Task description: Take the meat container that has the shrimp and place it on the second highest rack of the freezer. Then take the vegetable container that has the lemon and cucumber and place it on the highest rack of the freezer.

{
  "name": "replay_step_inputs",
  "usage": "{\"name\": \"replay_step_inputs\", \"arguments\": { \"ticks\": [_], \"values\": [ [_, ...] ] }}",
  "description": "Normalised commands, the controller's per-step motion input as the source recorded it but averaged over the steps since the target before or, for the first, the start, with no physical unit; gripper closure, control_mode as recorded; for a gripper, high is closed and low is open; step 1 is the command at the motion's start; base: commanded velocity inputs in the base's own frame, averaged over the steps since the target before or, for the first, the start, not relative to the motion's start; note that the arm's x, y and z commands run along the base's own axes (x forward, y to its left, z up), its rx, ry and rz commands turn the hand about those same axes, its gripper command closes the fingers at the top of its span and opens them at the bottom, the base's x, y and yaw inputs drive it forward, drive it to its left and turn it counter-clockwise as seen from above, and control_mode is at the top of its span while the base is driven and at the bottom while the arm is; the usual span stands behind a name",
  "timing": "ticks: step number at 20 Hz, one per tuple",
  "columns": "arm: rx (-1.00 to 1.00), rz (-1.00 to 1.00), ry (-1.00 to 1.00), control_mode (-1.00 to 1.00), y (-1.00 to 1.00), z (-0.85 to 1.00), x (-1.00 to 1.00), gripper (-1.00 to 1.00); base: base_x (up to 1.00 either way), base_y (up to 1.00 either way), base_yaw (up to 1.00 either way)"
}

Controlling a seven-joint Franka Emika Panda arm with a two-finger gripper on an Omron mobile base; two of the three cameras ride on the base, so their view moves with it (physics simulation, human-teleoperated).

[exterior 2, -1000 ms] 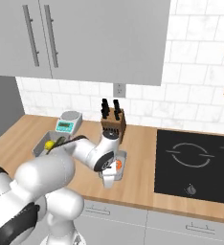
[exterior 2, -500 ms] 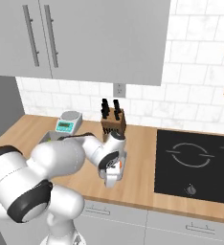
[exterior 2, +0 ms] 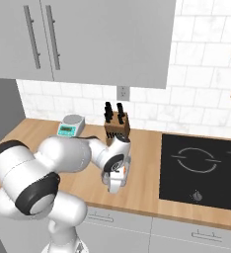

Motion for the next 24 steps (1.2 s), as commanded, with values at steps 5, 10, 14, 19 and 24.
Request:
{"name": "replay_step_inputs", "arguments": {
  "ticks": [5, 10, 14, 19, 24],
  "values": [
    [0.00, -0.02, 0.06, -1.00, 0.02, -0.32, 0.00, 1.00, 0.00, 0.00, 0.00],
    [0.00, -0.02, 0.01, -1.00, 0.00, -0.24, 0.00, 1.00, 0.00, 0.00, 0.00],
    [0.00, -0.04, 0.00, -1.00, 0.00, -0.17, 0.00, 1.00, 0.00, 0.00, 0.00],
    [0.00, -0.05, 0.00, -1.00, 0.08, -0.11, -0.07, 1.00, 0.00, 0.00, 0.00],
    [0.00, 0.00, -0.03, -1.00, 0.06, 0.13, -0.30, 1.00, 0.00, 0.00, 0.00]
  ]
}}
